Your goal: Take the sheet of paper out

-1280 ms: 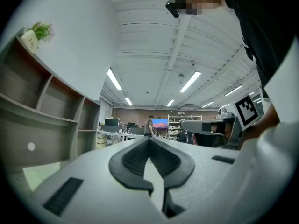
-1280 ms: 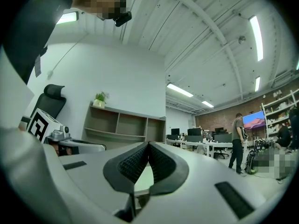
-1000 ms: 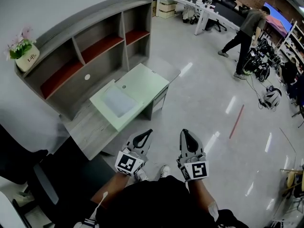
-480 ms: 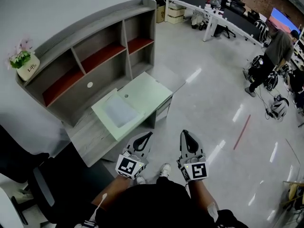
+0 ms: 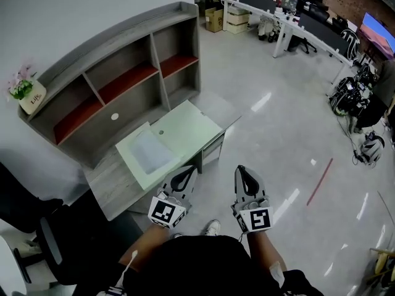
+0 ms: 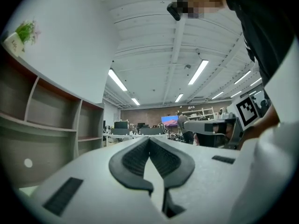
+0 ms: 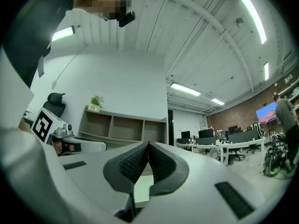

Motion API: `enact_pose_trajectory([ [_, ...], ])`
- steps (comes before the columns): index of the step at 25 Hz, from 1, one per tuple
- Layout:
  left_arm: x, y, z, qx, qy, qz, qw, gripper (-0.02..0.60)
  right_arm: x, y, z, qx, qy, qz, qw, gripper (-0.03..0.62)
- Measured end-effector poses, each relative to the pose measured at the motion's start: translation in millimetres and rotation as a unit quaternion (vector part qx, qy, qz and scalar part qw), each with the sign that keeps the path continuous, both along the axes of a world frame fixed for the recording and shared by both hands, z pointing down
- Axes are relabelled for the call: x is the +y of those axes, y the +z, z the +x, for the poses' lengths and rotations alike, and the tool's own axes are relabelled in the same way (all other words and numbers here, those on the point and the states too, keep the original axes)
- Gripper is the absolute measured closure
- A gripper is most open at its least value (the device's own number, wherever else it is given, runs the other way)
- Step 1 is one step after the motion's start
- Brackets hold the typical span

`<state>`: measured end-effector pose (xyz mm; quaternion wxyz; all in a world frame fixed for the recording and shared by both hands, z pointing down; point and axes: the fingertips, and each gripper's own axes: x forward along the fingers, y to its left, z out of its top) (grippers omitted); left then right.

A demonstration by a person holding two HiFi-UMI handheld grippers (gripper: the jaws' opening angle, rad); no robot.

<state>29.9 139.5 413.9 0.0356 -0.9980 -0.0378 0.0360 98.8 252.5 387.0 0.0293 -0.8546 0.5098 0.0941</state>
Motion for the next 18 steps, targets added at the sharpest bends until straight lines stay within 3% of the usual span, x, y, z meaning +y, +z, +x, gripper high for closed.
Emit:
enact_pose_trajectory([
  [4, 5, 0, 16, -0.003, -0.013, 0.01, 0.9999, 0.574, 5, 11, 16, -0.008, -0.022, -0.033, 0.999, 0.572],
  [11, -1, 0, 29, -0.011, -0.04, 0.019, 0.9989, 0.574, -11, 8, 36, -0.028, -0.047, -0.02, 0.998, 0.571],
  [18, -21, 4, 39, -0.008, -0.056, 0.004, 0.9984, 0.574, -36, 6, 53, -0.021, -0.058, -0.019, 0.998, 0.572],
])
